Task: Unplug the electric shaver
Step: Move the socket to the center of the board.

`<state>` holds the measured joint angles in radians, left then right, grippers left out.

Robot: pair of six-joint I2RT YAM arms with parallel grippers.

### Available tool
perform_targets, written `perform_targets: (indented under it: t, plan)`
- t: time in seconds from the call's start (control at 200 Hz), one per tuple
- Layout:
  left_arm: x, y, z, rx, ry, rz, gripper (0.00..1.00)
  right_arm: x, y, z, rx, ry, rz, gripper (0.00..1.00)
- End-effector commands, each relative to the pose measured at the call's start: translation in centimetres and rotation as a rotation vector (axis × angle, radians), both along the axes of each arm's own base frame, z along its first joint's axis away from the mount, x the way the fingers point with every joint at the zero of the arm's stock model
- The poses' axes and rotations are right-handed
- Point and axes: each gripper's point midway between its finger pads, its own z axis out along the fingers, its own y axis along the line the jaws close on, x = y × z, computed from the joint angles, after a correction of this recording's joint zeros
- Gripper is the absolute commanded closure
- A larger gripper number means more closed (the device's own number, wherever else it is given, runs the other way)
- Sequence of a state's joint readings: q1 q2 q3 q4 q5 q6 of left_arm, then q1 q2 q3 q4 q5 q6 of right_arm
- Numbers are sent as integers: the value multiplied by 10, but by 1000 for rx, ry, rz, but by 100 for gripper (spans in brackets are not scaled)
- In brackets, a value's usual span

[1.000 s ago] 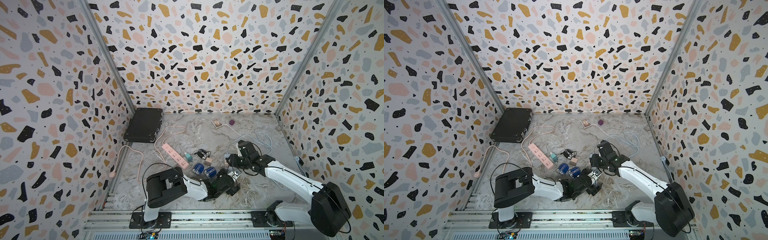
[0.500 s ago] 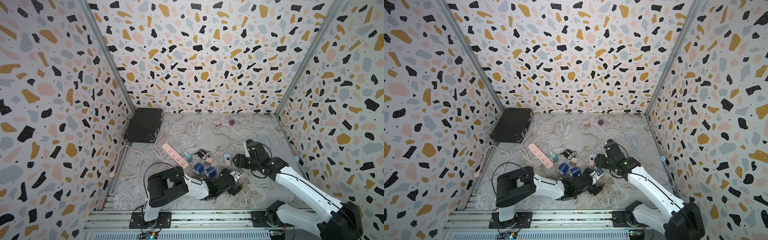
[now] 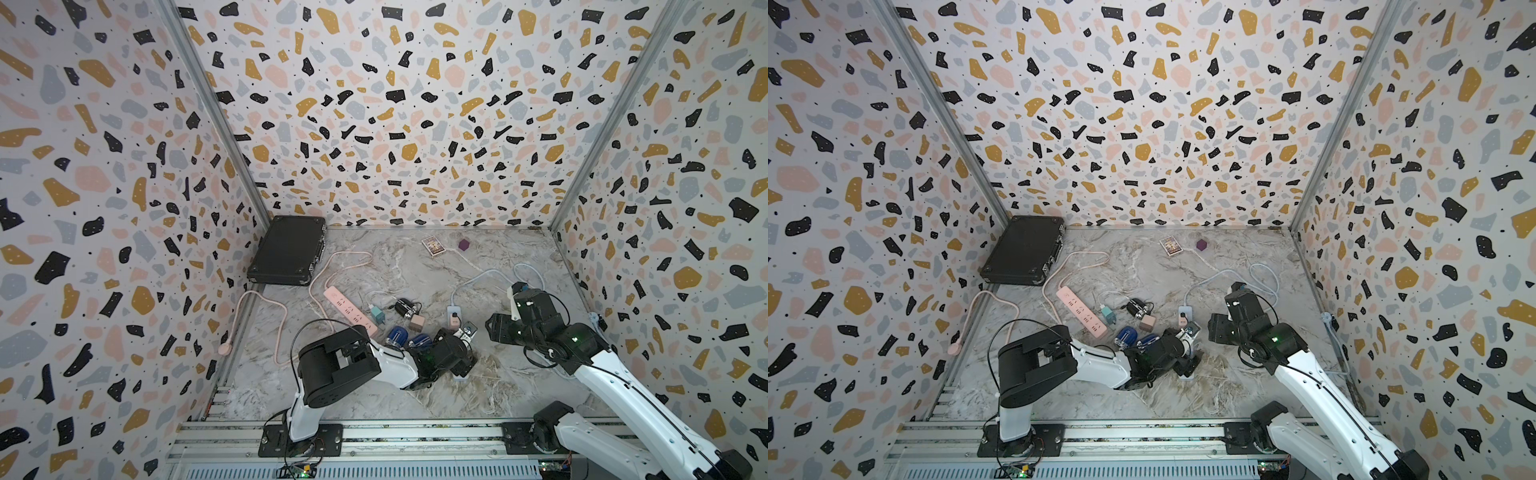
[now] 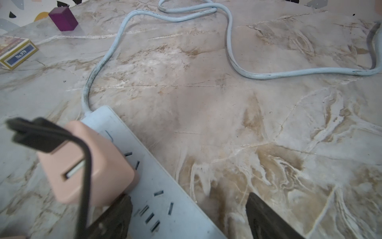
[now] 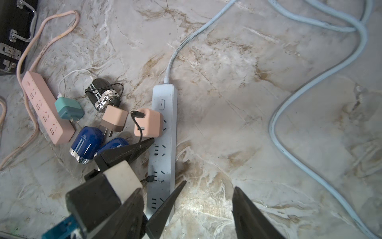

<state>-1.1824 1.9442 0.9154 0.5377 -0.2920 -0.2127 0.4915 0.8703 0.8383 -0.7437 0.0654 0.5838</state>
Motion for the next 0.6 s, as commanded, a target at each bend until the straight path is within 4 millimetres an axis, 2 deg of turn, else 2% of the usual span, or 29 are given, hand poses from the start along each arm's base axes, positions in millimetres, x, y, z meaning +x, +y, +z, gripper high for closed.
perform_targets:
  t: [0.0, 0.09, 0.185, 0.405, 0.506, 0.596]
  plan:
    - [-6, 21, -23, 79, 83, 29, 15, -2, -18, 38, -42, -91, -31, 31]
    - [-7, 19, -29, 96, 106, 19, 16, -4, -29, 53, -92, -120, -40, 31]
    - [-13, 9, -33, 95, 150, -20, 21, -5, -37, 61, -130, -140, -51, 29]
    - [-22, -3, -39, 120, 220, -85, 28, -8, -39, 58, -133, -125, -46, 29]
    - [-24, -1, -41, 125, 294, -101, 30, -10, -42, 59, -143, -127, -46, 29]
    - [-22, 13, -43, 128, 386, -55, 31, -12, -45, 65, -153, -137, -50, 29]
